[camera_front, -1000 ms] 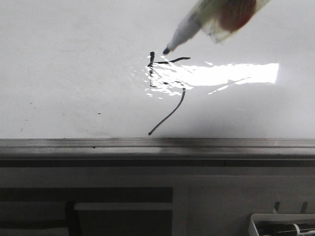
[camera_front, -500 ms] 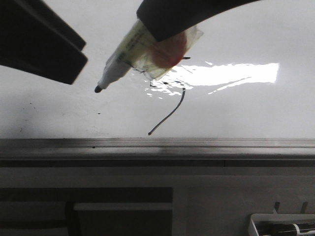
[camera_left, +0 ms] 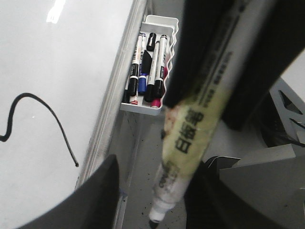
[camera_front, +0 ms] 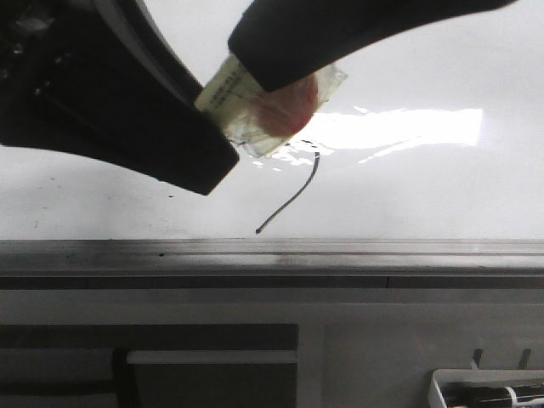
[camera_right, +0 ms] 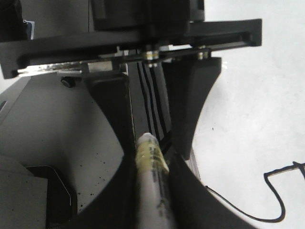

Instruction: Write number 5 on whiteboard

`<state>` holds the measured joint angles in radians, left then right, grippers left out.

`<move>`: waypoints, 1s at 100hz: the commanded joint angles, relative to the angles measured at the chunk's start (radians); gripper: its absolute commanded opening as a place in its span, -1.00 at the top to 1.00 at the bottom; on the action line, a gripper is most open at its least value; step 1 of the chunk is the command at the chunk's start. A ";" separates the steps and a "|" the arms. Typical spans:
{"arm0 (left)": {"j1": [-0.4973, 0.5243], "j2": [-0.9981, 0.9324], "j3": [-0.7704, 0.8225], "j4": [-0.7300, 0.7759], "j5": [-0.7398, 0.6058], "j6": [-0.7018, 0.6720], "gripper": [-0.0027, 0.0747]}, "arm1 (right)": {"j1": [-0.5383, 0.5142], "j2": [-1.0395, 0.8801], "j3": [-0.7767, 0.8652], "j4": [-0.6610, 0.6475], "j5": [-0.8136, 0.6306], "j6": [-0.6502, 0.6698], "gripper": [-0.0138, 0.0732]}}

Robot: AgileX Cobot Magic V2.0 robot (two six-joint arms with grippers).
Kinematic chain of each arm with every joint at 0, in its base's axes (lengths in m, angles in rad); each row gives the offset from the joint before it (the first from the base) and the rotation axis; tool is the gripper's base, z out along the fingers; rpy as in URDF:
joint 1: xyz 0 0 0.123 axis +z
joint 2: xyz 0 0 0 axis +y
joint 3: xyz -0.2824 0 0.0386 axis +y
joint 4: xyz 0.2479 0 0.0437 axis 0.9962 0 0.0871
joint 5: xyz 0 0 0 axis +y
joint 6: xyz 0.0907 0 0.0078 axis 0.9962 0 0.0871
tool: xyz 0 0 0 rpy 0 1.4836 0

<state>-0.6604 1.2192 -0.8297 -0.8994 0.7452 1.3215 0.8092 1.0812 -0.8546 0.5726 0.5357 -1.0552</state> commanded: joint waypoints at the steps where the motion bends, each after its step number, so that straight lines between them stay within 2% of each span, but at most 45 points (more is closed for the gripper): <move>1: -0.005 -0.017 -0.035 -0.044 -0.029 0.001 0.53 | -0.001 -0.014 -0.034 0.021 -0.023 -0.010 0.78; 16: -0.005 -0.017 -0.035 -0.044 -0.029 0.001 0.98 | -0.001 -0.014 -0.034 0.021 -0.023 -0.010 0.78; 44: -0.005 -0.017 -0.035 -0.059 -0.029 -0.003 0.98 | 0.000 -0.014 -0.034 0.023 -0.023 -0.010 0.75; 53: -0.005 -0.017 -0.035 -0.081 -0.029 -0.003 0.98 | 0.000 -0.014 -0.034 0.023 -0.023 -0.010 0.53; 67: -0.005 -0.017 -0.035 -0.090 -0.032 -0.040 0.98 | -0.002 -0.026 -0.034 0.021 -0.035 0.012 -0.18; 75: -0.001 -0.017 -0.030 -0.092 -0.053 -0.078 0.99 | -0.017 -0.049 -0.034 0.021 -0.041 0.019 -0.42; 83: -0.001 -0.017 -0.013 -0.094 -0.128 -0.131 0.99 | -0.051 -0.083 -0.034 0.021 -0.046 0.023 -0.42; 100: -0.001 -0.019 0.059 -0.158 -0.317 -0.247 0.99 | -0.169 -0.181 -0.034 0.021 -0.044 0.068 -0.26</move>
<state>-0.6643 1.2192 -0.7773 -0.9715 0.5691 1.1538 0.6967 0.9631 -0.8546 0.5663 0.5276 -1.0102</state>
